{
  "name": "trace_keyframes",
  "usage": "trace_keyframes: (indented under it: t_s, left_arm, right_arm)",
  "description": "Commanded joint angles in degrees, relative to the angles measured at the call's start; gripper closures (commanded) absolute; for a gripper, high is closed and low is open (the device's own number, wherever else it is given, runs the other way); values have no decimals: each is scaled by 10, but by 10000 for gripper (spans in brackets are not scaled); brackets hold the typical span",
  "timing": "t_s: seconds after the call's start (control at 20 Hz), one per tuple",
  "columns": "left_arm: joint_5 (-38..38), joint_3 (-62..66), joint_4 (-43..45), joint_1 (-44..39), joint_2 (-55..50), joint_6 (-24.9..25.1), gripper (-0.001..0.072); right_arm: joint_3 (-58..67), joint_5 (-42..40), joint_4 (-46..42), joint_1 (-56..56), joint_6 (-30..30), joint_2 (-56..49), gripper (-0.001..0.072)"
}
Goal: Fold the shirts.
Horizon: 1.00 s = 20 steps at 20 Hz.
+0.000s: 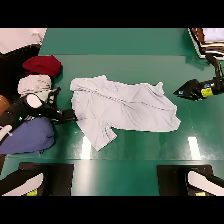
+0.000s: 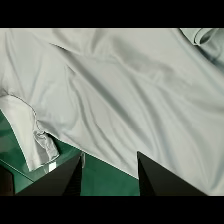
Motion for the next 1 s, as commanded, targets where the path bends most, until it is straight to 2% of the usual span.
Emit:
trace_keyframes:
  t_s: [0.0,0.15,0.2,0.3,0.45,0.6,0.8,0.95]
  left_arm:
    - [84,-42,-47,-42,7,0,219]
    - [85,-42,-55,-47,-2,-4,220]
    - [85,-42,-55,-47,-5,-4,252]
    - [87,-37,-56,-47,-4,-4,693]
    - [57,3,-52,-47,7,18,687]
    - [52,31,-53,-47,34,31,687]
    - [51,38,-55,-47,36,31,687]
    - [50,38,-55,-47,37,31,687]
  right_arm:
    - [-19,-8,2,-2,0,30,325]
    - [-19,-8,-3,-3,0,43,324]
    - [-19,-8,-4,-4,0,44,325]
    - [-19,7,-15,-15,0,43,324]
    - [-45,29,-78,-60,11,50,324]
    - [-149,13,-129,-138,18,70,322]
    - [-275,-33,-126,-207,17,42,323]
    - [-312,-89,-57,-198,-7,8,324]
